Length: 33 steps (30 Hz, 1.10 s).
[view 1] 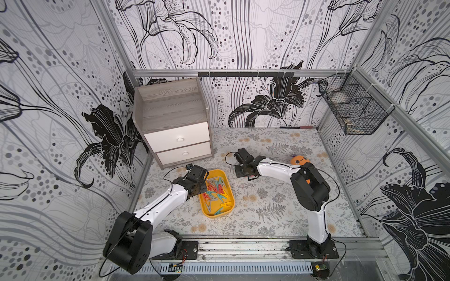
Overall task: Put the clothespins into the storage box
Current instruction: Pick up the clothespin from the center of the board, then place the clothespin in the storage box.
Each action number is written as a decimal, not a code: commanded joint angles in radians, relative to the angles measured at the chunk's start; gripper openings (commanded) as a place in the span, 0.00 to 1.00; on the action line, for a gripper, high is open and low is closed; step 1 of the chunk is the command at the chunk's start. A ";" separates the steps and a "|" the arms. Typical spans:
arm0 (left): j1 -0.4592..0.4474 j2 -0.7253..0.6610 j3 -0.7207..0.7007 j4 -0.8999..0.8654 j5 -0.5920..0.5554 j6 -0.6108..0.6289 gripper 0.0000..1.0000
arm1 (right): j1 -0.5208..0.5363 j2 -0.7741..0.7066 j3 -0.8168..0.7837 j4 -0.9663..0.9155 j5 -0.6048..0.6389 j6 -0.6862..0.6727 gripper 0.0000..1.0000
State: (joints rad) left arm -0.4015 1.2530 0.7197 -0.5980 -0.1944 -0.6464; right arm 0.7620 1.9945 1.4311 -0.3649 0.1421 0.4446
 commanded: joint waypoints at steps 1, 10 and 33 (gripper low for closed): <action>0.022 -0.028 0.030 -0.009 -0.009 0.011 0.50 | 0.086 -0.094 0.037 -0.034 -0.043 -0.076 0.06; 0.171 -0.074 0.015 0.063 0.080 0.001 0.54 | 0.202 -0.014 0.085 0.005 -0.123 -0.045 0.06; 0.285 -0.110 0.026 0.053 0.116 0.039 0.57 | 0.213 -0.035 0.138 -0.023 -0.040 -0.018 0.28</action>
State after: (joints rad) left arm -0.1261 1.1618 0.7238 -0.5674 -0.0956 -0.6292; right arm 0.9981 2.1082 1.6188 -0.3882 0.0505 0.4297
